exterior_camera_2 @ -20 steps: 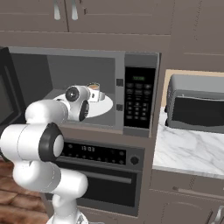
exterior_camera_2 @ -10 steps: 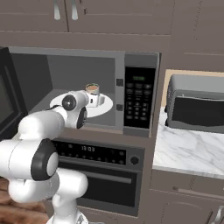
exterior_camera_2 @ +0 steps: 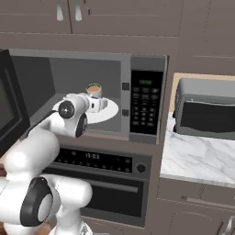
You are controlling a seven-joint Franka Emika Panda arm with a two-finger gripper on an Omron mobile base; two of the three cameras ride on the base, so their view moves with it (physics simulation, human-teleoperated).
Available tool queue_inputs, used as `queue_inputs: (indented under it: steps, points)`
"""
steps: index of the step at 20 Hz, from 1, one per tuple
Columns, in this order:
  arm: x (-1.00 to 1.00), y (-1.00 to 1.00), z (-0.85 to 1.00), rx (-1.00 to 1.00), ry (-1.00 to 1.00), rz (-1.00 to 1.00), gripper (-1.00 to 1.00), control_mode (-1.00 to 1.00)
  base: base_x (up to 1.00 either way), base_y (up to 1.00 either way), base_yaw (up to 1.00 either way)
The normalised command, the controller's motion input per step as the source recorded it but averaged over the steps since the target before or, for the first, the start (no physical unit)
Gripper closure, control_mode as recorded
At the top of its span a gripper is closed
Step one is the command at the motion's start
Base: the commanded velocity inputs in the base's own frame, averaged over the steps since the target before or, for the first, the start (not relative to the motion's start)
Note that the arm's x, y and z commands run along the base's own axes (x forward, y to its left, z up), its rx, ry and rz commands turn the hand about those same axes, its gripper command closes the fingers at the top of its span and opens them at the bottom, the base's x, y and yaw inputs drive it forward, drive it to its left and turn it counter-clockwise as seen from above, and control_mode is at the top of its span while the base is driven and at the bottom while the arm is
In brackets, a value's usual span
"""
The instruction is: Pick the cup of tea, navigate to the dining table, and place it on the saucer.
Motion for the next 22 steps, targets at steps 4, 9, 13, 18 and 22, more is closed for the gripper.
queue_inputs:
  steps: [4, 9, 13, 18, 22]
  points:
    - [-0.33, 0.0, 0.34, -0.01, 0.09, 0.0, 1.0, -1.0, 0.0, 0.0, 0.0]
    - [-0.4, 0.0, 0.0, -0.01, 0.07, 0.0, 1.0, -1.0, 0.0, 0.0, 0.0]
    - [-0.55, 0.0, 0.03, 0.0, 0.0, 0.0, 1.0, -1.0, 0.0, 0.0, 0.0]
    - [-0.59, -0.06, 0.01, 0.0, 0.0, 0.02, 1.0, -1.0, 0.0, 0.0, 0.0]
    - [-0.59, -0.11, 0.12, 0.0, 0.0, 0.03, 1.0, -1.0, 0.0, 0.0, 0.0]
